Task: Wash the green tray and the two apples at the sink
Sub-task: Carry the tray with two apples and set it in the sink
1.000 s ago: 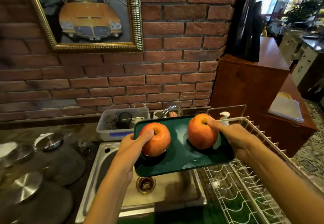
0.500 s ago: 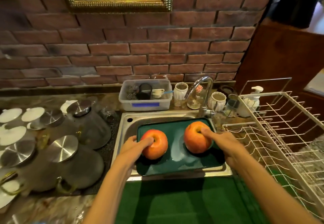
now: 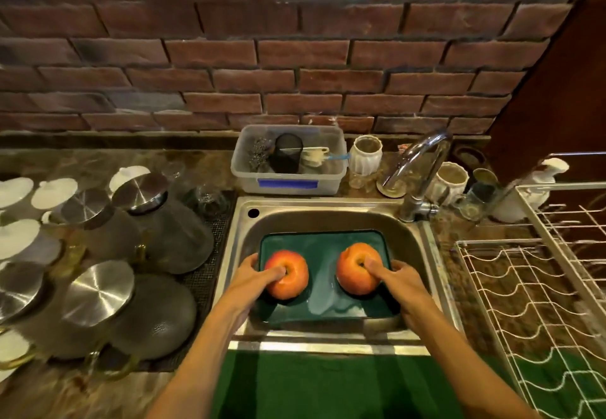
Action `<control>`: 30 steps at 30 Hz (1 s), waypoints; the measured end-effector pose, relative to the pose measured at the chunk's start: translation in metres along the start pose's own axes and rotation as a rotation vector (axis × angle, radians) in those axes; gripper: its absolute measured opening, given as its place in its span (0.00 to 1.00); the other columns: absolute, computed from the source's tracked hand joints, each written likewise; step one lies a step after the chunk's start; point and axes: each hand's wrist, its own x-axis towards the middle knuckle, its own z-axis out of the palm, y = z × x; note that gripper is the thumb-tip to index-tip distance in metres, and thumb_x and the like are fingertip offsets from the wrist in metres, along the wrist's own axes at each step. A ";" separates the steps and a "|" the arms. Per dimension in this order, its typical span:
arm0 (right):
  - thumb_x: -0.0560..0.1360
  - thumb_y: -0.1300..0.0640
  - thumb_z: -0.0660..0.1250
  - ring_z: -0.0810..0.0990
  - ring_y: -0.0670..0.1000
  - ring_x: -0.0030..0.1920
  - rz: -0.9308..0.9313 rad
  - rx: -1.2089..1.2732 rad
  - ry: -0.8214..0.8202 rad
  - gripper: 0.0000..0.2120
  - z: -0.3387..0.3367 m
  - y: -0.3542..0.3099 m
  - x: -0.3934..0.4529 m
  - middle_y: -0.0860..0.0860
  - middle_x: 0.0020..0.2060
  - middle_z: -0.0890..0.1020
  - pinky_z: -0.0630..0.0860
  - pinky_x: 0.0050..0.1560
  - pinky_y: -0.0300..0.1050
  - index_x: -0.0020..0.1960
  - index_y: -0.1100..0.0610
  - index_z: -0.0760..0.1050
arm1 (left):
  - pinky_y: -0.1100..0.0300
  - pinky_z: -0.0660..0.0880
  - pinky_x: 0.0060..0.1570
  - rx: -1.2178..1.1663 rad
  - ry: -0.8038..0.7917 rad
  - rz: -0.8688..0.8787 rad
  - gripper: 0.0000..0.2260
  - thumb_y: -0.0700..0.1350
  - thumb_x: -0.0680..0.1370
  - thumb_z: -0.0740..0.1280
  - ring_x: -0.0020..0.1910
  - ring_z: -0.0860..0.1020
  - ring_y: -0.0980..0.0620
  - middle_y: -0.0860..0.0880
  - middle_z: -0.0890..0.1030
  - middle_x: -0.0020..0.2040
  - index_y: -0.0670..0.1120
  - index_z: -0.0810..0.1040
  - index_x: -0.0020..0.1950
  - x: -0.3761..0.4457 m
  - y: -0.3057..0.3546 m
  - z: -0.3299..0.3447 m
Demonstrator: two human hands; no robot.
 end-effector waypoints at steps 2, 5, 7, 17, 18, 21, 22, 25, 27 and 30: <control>0.61 0.36 0.78 0.77 0.55 0.55 0.024 -0.007 -0.011 0.50 0.005 0.004 0.018 0.54 0.58 0.76 0.76 0.53 0.51 0.73 0.61 0.65 | 0.46 0.72 0.68 0.015 -0.009 -0.023 0.52 0.55 0.53 0.81 0.62 0.78 0.46 0.43 0.78 0.66 0.45 0.67 0.75 0.017 -0.004 0.000; 0.63 0.39 0.78 0.79 0.51 0.49 0.041 -0.011 -0.043 0.38 0.010 0.013 0.041 0.52 0.53 0.79 0.76 0.47 0.45 0.66 0.57 0.72 | 0.45 0.70 0.70 0.048 -0.031 -0.070 0.53 0.56 0.54 0.81 0.65 0.76 0.46 0.44 0.76 0.68 0.46 0.65 0.77 0.042 -0.013 0.001; 0.64 0.43 0.79 0.80 0.49 0.49 0.045 0.001 -0.068 0.35 0.013 0.021 0.056 0.50 0.50 0.80 0.77 0.47 0.44 0.65 0.55 0.73 | 0.45 0.68 0.71 0.053 -0.051 -0.113 0.53 0.54 0.57 0.81 0.67 0.74 0.46 0.45 0.74 0.70 0.47 0.62 0.78 0.058 -0.021 0.004; 0.68 0.45 0.77 0.78 0.46 0.46 0.189 0.001 -0.117 0.39 0.016 0.059 0.111 0.48 0.49 0.77 0.74 0.38 0.37 0.72 0.58 0.66 | 0.51 0.80 0.54 0.039 -0.049 -0.245 0.40 0.41 0.68 0.80 0.58 0.79 0.48 0.48 0.78 0.61 0.50 0.64 0.76 0.124 -0.061 0.025; 0.68 0.46 0.77 0.78 0.45 0.45 0.195 0.003 -0.117 0.38 0.016 0.061 0.115 0.46 0.47 0.76 0.74 0.37 0.36 0.72 0.58 0.66 | 0.47 0.79 0.58 0.046 -0.045 -0.255 0.40 0.41 0.69 0.80 0.59 0.79 0.45 0.46 0.77 0.63 0.50 0.64 0.76 0.129 -0.064 0.027; 0.68 0.48 0.77 0.78 0.46 0.44 0.207 -0.003 -0.112 0.31 0.015 0.066 0.129 0.48 0.48 0.78 0.76 0.40 0.40 0.65 0.58 0.71 | 0.41 0.75 0.64 0.073 -0.016 -0.263 0.39 0.40 0.69 0.79 0.61 0.78 0.41 0.43 0.77 0.65 0.49 0.66 0.76 0.141 -0.070 0.032; 0.68 0.48 0.77 0.79 0.47 0.45 0.209 -0.005 -0.113 0.30 0.015 0.068 0.133 0.50 0.49 0.79 0.77 0.43 0.41 0.65 0.57 0.71 | 0.42 0.76 0.63 0.065 -0.019 -0.269 0.37 0.39 0.69 0.79 0.60 0.79 0.42 0.44 0.78 0.63 0.49 0.67 0.75 0.144 -0.074 0.033; 0.68 0.47 0.77 0.80 0.50 0.49 0.224 -0.004 -0.120 0.39 0.015 0.073 0.142 0.51 0.51 0.78 0.79 0.49 0.46 0.72 0.60 0.66 | 0.51 0.81 0.52 0.033 -0.048 -0.280 0.28 0.39 0.69 0.79 0.55 0.82 0.48 0.51 0.81 0.56 0.53 0.73 0.64 0.151 -0.082 0.036; 0.68 0.48 0.78 0.80 0.49 0.49 0.221 0.000 -0.116 0.40 0.015 0.075 0.146 0.51 0.51 0.79 0.79 0.45 0.43 0.73 0.60 0.65 | 0.57 0.81 0.45 0.036 -0.052 -0.282 0.22 0.39 0.68 0.80 0.51 0.83 0.51 0.53 0.83 0.52 0.57 0.76 0.55 0.155 -0.086 0.036; 0.68 0.48 0.78 0.80 0.52 0.52 0.228 0.011 -0.115 0.41 0.017 0.081 0.148 0.54 0.56 0.78 0.78 0.45 0.42 0.74 0.61 0.64 | 0.58 0.81 0.43 0.044 -0.048 -0.300 0.25 0.45 0.61 0.82 0.49 0.84 0.52 0.56 0.85 0.48 0.59 0.77 0.52 0.159 -0.090 0.037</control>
